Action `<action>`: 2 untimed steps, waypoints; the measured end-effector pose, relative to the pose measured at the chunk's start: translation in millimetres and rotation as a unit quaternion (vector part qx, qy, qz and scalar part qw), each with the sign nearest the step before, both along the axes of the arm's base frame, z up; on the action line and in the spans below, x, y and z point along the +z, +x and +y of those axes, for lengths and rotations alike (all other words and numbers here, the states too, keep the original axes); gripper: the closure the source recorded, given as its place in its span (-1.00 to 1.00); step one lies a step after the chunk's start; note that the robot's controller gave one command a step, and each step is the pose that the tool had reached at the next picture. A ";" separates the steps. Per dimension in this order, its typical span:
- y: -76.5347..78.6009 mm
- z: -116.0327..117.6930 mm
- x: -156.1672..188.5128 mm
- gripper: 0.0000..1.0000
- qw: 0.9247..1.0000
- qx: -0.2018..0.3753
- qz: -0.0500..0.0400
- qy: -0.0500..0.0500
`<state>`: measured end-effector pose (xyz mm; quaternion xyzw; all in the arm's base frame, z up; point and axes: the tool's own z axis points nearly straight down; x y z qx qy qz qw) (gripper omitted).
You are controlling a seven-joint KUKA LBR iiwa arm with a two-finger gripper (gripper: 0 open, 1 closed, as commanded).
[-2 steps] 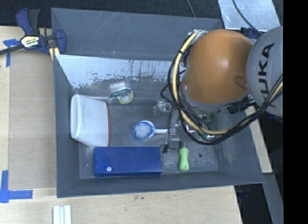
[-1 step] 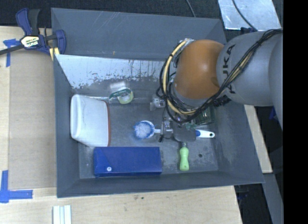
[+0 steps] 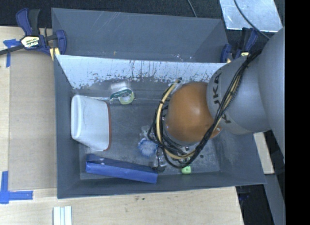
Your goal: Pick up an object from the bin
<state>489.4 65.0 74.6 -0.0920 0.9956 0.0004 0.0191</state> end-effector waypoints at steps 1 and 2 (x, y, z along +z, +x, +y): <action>69.5 -21.8 -3.4 -1.00 0.995 -0.098 0.011 0.000; 18.1 -132.5 -4.0 -1.00 0.989 0.147 -0.003 -0.005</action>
Offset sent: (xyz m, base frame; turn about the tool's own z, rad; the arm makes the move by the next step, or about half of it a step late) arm 0.0157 -0.1333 -0.0046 -0.2940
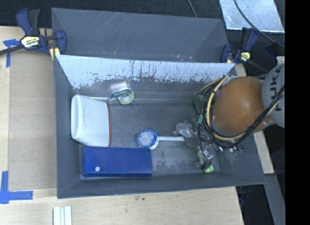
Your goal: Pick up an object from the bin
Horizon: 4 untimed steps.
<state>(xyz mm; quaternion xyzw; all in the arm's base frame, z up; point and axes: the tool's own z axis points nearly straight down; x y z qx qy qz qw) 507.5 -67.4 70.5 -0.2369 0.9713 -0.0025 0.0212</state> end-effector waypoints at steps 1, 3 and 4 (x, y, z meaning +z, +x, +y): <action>43.8 102.8 1.6 1.00 0.975 -0.221 0.008 0.007; 43.2 102.4 10.3 1.00 0.975 -0.222 0.008 0.007; 42.0 102.1 35.1 1.00 0.975 -0.222 0.010 0.007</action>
Offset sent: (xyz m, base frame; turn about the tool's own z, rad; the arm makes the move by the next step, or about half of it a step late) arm 0.0000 0.0000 0.0000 0.0000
